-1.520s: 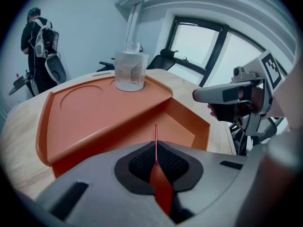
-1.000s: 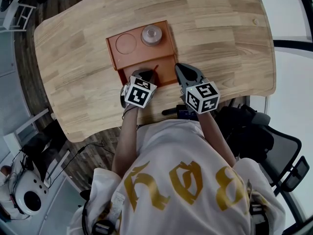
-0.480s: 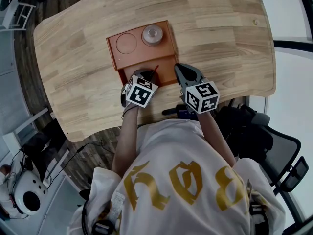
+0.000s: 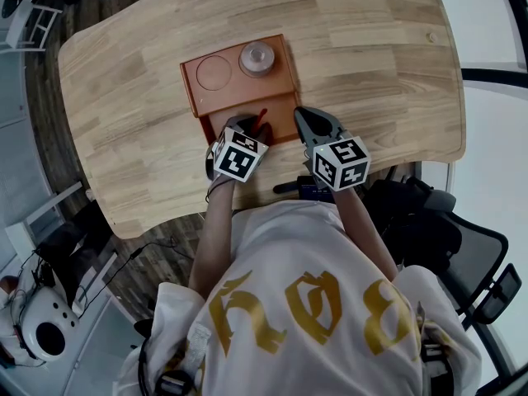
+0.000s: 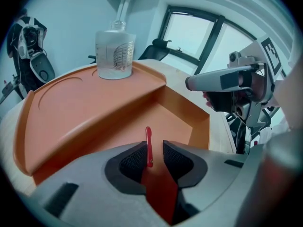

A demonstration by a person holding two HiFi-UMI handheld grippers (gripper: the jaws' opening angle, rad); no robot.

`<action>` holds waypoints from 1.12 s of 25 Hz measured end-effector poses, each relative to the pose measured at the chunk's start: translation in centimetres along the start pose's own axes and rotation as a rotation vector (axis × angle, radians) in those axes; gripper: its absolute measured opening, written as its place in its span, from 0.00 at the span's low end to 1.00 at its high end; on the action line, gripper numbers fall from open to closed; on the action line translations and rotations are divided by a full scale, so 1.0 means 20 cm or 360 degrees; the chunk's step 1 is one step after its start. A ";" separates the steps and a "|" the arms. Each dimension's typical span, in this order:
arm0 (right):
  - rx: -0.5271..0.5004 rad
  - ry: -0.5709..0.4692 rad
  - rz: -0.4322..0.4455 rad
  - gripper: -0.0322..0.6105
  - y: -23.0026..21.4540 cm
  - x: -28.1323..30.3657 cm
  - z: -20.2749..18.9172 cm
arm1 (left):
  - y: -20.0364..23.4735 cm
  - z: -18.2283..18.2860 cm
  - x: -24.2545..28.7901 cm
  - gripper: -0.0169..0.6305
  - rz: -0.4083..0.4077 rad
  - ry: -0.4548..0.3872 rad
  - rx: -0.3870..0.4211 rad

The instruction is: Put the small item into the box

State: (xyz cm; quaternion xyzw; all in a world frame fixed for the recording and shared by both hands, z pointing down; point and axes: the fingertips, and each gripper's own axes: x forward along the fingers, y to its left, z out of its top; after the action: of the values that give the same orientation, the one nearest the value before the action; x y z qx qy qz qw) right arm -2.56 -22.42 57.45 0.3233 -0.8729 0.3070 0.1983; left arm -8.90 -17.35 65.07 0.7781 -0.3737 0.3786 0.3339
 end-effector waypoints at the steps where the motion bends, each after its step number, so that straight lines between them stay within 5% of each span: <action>1: 0.0000 -0.0002 0.0000 0.07 0.00 0.00 0.00 | 0.00 0.01 0.00 0.17 0.0010 -0.0010 0.0005; 12: -0.0006 -0.0019 0.0003 0.07 0.00 -0.01 0.02 | 0.05 0.08 -0.05 0.19 0.0111 -0.0127 -0.0007; 28: -0.0115 -0.0142 -0.0027 0.07 0.07 -0.10 0.12 | 0.09 0.16 -0.29 0.05 0.0255 -0.0366 -0.0088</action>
State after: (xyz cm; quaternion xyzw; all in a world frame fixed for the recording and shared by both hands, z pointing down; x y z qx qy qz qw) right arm -2.45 -22.17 53.99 0.3368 -0.8886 0.2587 0.1734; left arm -11.81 -18.95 58.94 0.7745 -0.4807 0.3020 0.2789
